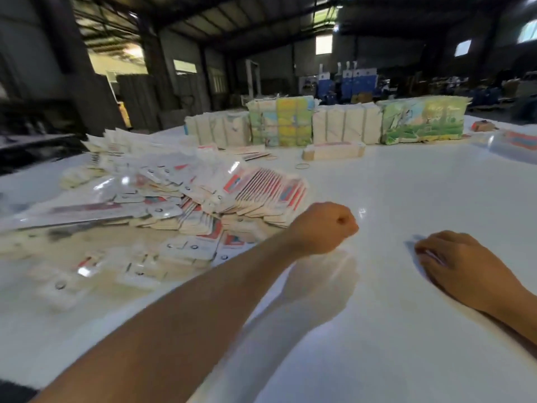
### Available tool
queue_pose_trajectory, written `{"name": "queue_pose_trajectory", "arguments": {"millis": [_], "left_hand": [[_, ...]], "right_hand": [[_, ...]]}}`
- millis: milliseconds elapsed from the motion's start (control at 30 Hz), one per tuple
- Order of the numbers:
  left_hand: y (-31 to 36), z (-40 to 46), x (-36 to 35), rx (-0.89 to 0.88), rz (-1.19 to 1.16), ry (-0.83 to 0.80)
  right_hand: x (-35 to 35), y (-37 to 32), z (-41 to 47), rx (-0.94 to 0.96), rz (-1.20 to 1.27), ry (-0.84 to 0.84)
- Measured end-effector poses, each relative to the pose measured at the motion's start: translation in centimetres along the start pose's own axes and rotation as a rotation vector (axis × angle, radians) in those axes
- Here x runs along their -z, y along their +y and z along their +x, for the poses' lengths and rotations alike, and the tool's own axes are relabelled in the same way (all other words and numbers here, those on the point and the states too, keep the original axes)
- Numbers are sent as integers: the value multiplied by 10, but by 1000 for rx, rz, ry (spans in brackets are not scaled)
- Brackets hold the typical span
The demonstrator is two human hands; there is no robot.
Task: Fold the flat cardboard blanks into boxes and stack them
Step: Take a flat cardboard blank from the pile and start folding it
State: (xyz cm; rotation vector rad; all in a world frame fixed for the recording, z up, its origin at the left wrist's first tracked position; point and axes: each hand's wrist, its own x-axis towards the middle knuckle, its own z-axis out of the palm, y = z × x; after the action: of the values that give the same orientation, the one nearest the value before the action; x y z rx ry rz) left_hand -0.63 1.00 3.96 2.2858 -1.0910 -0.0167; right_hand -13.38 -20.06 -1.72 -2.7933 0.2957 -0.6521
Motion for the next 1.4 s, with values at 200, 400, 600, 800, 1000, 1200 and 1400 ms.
{"name": "queue_pose_trajectory", "arguments": {"millis": [200, 400, 600, 800, 1000, 1200, 1400], "left_hand": [[-71, 26, 114, 356, 318, 374], [-120, 25, 109, 636, 294, 91], [-112, 31, 69, 514, 691, 42], [-107, 34, 57, 461, 794, 117], [-101, 32, 91, 528, 705, 252], [-12, 22, 63, 122, 665, 551], [24, -30, -31, -439, 732, 388]], "right_hand": [[-11, 17, 7, -33, -32, -15], [-10, 19, 5, -4, -52, 4], [-7, 13, 4, -4, -19, 13], [1, -5, -1, -41, -13, -4], [7, -8, -4, -37, -61, -50], [3, -5, 0, -46, -107, -46], [7, 1, 3, -132, 106, -18]]}}
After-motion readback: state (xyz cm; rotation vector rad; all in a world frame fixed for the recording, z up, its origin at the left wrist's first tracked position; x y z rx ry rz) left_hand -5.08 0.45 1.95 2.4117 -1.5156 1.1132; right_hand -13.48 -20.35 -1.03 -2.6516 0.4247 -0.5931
